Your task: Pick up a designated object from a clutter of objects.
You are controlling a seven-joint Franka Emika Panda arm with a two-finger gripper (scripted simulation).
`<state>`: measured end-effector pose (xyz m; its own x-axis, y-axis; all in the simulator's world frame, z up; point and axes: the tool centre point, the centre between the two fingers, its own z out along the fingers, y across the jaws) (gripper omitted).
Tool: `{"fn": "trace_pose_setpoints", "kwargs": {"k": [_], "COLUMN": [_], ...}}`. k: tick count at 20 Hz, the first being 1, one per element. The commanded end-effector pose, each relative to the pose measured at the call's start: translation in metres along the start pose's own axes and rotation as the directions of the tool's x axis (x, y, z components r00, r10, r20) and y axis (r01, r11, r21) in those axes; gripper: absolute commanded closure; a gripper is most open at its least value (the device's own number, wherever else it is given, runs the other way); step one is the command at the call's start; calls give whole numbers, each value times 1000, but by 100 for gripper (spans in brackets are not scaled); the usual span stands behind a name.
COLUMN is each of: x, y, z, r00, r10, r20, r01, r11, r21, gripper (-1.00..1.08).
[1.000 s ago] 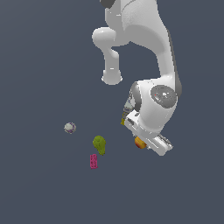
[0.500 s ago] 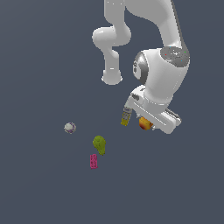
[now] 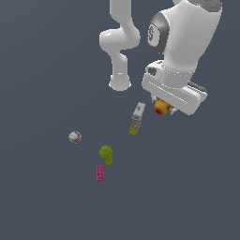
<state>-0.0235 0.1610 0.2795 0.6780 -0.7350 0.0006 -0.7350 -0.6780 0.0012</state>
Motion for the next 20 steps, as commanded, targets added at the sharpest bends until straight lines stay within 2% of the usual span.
{"fn": "trace_pose_setpoints", "kwargs": {"k": [1,11,20], "x": [-11,-38,-41], "y": [7,24,24], "z": [-20,-74,-80], "r00": [1000,1000,1000], "r10": [0,0,0], "r20": [0,0,1], "r01": [0,0,0], "r11": [1000,1000,1000], "r21": [0,1,1], "gripper": [108,108,108]}}
